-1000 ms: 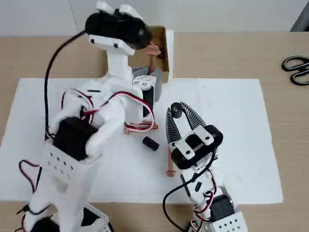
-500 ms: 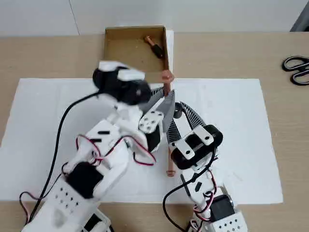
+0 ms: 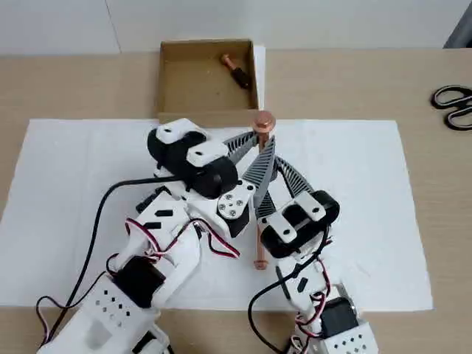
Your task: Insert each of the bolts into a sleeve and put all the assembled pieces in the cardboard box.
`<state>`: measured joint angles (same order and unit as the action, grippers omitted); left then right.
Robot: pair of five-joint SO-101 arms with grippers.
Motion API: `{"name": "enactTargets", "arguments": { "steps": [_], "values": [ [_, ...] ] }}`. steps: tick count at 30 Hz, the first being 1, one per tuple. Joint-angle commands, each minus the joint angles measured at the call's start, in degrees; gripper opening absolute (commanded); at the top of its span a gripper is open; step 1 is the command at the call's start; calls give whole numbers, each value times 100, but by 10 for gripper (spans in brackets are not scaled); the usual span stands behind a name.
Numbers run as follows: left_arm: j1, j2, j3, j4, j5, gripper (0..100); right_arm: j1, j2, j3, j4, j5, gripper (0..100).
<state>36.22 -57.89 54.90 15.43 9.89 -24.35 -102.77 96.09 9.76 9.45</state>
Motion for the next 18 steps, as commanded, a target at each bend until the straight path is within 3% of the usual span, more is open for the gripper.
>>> {"name": "enactTargets", "arguments": {
  "steps": [1, 18],
  "values": [
    [26, -158, -22, -237, -44, 6, 57, -101, 26, -101, 9, 4],
    [26, -141, 470, -440, -44, 6, 57, -101, 9, -101, 9, 4]
  ]
}}
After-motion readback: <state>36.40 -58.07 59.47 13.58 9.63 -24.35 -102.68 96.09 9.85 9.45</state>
